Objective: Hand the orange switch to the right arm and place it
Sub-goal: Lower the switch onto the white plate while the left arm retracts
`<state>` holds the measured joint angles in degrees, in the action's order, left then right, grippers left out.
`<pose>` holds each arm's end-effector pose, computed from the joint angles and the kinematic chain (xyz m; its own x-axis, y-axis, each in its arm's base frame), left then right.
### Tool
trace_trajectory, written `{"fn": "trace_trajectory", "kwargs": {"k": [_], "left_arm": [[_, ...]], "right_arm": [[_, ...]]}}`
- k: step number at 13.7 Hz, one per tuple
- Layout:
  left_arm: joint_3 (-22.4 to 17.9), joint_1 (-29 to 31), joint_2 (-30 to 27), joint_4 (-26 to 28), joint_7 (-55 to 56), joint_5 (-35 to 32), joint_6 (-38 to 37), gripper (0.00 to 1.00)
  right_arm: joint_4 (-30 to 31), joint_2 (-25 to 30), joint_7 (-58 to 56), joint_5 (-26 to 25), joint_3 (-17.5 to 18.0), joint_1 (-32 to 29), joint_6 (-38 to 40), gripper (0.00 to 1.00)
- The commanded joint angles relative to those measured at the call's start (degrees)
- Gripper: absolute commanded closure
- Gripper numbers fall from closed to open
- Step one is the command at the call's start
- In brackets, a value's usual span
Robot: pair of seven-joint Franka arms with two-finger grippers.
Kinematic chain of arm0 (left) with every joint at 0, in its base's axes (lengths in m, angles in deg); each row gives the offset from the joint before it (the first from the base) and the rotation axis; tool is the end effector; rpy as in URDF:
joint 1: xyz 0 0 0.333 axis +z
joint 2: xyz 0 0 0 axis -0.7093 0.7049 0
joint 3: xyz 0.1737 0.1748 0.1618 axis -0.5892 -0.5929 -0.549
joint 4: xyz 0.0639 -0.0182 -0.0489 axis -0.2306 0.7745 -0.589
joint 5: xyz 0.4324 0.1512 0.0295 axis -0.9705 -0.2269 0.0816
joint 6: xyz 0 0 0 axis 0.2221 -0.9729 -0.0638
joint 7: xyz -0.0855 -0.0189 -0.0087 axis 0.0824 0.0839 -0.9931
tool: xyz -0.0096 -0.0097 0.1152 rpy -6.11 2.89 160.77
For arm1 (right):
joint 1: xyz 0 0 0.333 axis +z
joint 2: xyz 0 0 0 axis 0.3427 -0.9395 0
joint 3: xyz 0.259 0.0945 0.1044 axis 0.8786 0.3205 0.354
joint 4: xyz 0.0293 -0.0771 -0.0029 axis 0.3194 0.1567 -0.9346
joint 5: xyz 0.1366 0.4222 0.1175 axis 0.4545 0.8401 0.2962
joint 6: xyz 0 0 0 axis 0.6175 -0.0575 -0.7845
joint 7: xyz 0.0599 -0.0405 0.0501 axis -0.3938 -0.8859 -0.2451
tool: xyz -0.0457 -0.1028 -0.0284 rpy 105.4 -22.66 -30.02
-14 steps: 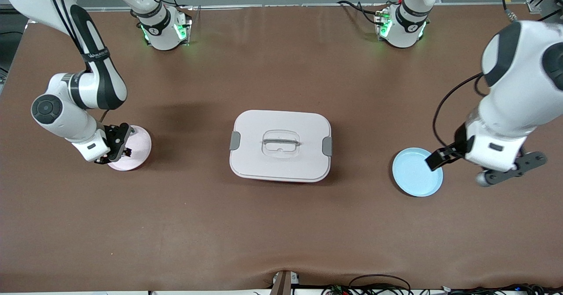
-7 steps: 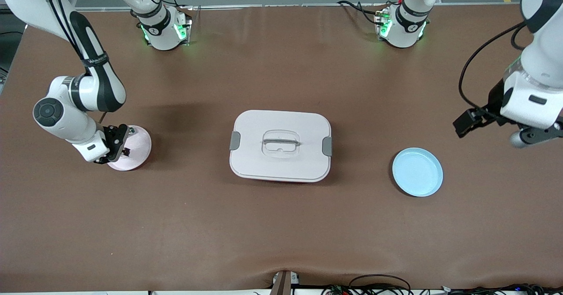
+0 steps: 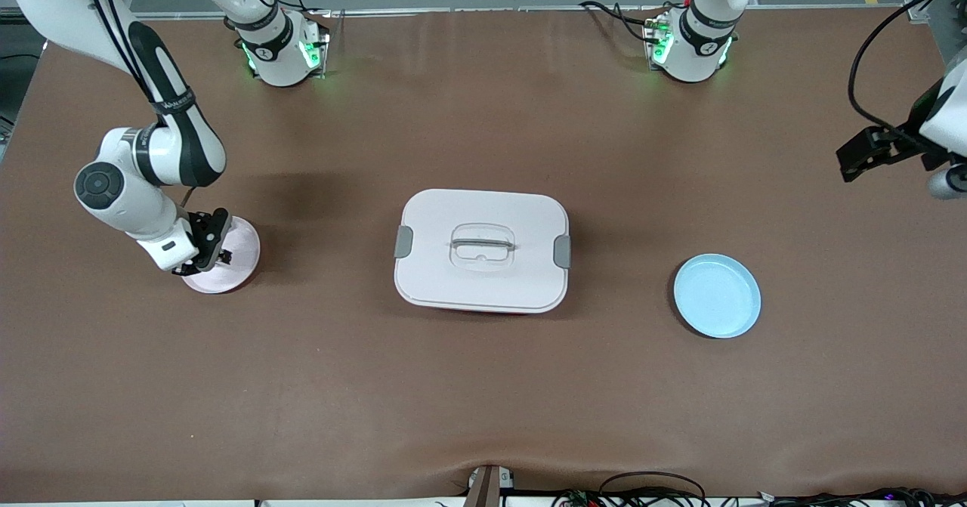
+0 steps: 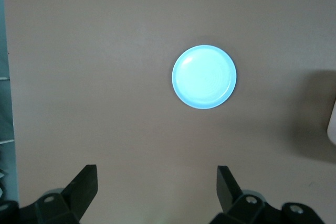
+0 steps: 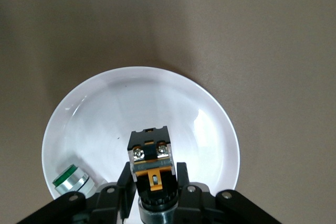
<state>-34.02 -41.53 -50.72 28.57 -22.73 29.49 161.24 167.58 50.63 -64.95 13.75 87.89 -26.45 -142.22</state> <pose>0.6341 -0.0494 0.6379 0.9983 0.0578 0.0024 0.0575 -0.9852 -0.1616 0.5740 -0.0620 0.1377 0.1939 0.9775 -0.0832 0.9810 -0.1926 0.0231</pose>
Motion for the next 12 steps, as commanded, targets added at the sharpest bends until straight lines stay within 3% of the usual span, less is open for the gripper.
{"fn": "trace_trajectory", "kwargs": {"k": [1, 5, 8, 12], "left_arm": [[-5.2, -4.3, -4.0, 4.1, -1.7, 1.4, -0.1, 0.0], [-5.7, -4.4, -5.4, 6.0, -3.5, 2.4, 0.4, 0.0], [-5.9, -3.7, -8.3, 11.2, -3.8, 4.9, 4.4, 0.0], [-6.0, -3.7, -9.0, 11.1, -3.8, 4.9, 4.3, 0.0]], "right_arm": [[0.5, -0.5, -0.4, -1.2, 0.7, -1.3, -1.6, 1.0], [0.5, -2.1, -0.5, -1.2, 0.7, -1.4, -3.1, 1.0], [0.5, -3.0, -0.5, -1.2, 0.7, -1.6, -4.1, 1.0], [0.6, -3.5, -0.5, -1.2, 0.7, -1.6, -4.7, 1.0]]}}
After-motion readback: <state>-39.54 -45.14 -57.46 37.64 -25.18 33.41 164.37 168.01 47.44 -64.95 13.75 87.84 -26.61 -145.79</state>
